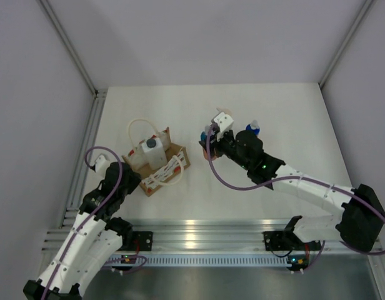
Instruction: Take the personal care products out of the canvas bag
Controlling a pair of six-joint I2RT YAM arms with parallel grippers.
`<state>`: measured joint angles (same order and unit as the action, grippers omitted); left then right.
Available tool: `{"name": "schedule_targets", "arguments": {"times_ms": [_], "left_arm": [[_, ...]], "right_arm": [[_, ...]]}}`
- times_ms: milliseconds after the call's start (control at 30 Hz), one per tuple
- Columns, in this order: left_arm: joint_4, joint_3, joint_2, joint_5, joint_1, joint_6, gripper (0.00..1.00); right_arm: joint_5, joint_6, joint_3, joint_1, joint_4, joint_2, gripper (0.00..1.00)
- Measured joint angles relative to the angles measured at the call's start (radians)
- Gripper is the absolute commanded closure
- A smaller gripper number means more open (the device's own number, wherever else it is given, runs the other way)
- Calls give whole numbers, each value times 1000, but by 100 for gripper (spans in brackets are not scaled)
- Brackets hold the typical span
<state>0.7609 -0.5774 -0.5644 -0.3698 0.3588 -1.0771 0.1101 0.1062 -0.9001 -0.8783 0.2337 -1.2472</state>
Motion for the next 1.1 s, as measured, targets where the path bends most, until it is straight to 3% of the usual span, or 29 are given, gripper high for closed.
{"name": "schedule_targets", "arguments": {"times_ms": [233, 433, 767, 1100], "left_arm": [[0, 0, 0, 3, 0, 6, 65], [0, 0, 0, 3, 0, 7, 65], [0, 0, 0, 3, 0, 12, 65], [-1, 0, 0, 6, 0, 18, 65]], "right_arm": [[-30, -107, 157, 138, 69, 3, 100], [-59, -160, 232, 184, 197, 2, 100], [-83, -182, 270, 199, 410, -119, 100], [-87, -154, 313, 200, 491, -248, 100]]}}
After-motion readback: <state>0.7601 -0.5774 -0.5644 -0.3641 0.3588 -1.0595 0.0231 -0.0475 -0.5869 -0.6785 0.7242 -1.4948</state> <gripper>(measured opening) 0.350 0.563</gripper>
